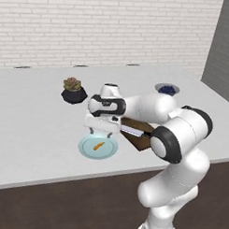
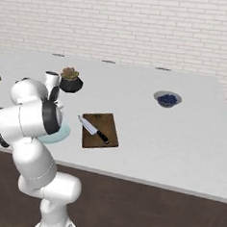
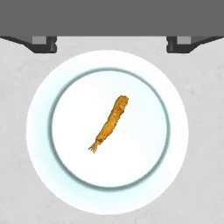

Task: Pick up the knife from the drawer and place it on the cutting board. Then place the meat from the plate to the cutting board.

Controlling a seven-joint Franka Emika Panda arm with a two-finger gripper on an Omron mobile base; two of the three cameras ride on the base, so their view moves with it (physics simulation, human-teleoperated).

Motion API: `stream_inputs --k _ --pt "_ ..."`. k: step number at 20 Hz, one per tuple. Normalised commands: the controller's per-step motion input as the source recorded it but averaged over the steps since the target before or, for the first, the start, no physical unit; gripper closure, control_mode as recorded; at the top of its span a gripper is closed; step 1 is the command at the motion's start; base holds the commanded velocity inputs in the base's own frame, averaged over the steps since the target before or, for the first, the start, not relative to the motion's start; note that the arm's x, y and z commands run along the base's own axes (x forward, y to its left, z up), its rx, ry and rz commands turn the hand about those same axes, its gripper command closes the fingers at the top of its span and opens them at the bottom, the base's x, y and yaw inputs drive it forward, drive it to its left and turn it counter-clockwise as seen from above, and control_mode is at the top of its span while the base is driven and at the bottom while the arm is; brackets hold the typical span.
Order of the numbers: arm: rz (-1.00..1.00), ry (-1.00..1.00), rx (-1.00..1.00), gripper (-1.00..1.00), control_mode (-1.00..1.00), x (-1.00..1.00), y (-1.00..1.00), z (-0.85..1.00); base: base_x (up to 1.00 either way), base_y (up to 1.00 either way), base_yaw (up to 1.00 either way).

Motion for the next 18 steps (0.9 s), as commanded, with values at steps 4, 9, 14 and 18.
stream_inputs --k 4,9,14,18 --pt "-0.23 0.00 -0.24 -1.00 -1.00 -0.01 0.07 -0.10 0.00 0.00 0.00" --pt "-0.10 0.00 -0.12 -1.00 -1.00 0.00 0.00 -0.16 0.00 0.00 0.00" --pt "-0.01 0.00 0.00 -1.00 -1.00 0.00 0.00 -0.22 0.00 0.00 0.00" --pt "0.00 0.00 0.00 -1.00 -1.00 0.00 0.00 -0.42 0.00 0.00 0.00"
